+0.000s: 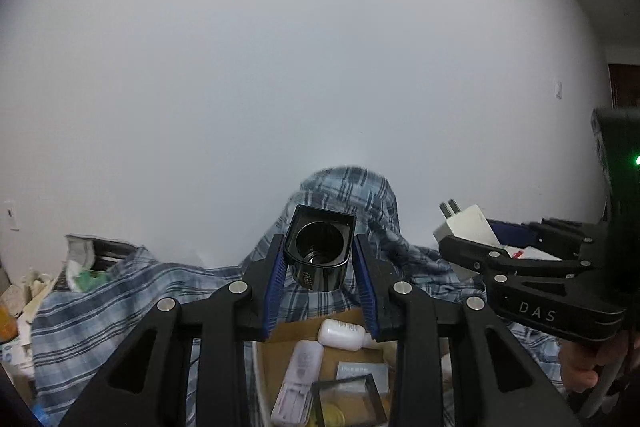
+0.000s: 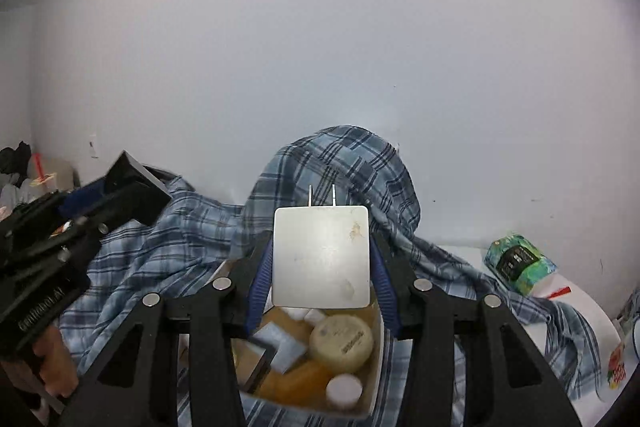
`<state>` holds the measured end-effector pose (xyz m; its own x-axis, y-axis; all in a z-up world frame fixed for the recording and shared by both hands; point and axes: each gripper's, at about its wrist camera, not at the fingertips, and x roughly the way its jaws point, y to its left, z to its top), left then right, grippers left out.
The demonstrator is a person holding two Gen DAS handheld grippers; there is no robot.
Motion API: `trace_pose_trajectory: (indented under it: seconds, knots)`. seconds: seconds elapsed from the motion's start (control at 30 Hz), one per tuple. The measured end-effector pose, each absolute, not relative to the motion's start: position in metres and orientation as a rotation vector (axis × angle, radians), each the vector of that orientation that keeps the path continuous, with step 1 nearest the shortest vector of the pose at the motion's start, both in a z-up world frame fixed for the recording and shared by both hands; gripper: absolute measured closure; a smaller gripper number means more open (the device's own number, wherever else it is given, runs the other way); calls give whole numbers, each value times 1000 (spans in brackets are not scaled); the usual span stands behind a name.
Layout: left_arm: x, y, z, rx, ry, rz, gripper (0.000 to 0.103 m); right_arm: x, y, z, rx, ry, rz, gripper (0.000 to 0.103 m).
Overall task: Organize rigid objects
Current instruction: 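Lower the black cup and white plug into the box and release both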
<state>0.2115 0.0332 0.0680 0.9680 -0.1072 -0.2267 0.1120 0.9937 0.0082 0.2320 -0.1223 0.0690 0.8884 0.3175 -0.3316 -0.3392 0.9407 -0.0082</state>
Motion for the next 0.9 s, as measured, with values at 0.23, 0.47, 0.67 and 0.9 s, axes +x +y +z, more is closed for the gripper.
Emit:
trace_pose_trajectory:
  seconds: [0.23,0.47,0.67,0.9]
  knots:
    - [270,37,17,1,395,-119,68,283,-112,36,-69,431,357,58]
    - [299,43,-30,-18,554,-128,68,317,-100,-18,-65,595,397,58]
    - [307,49,-44,-49,616,-108,68,333,-101,-39,-49,667,407,58]
    - [308,44,-50,-26,638,-129,67,341,-103,-49,-48,710,406,58]
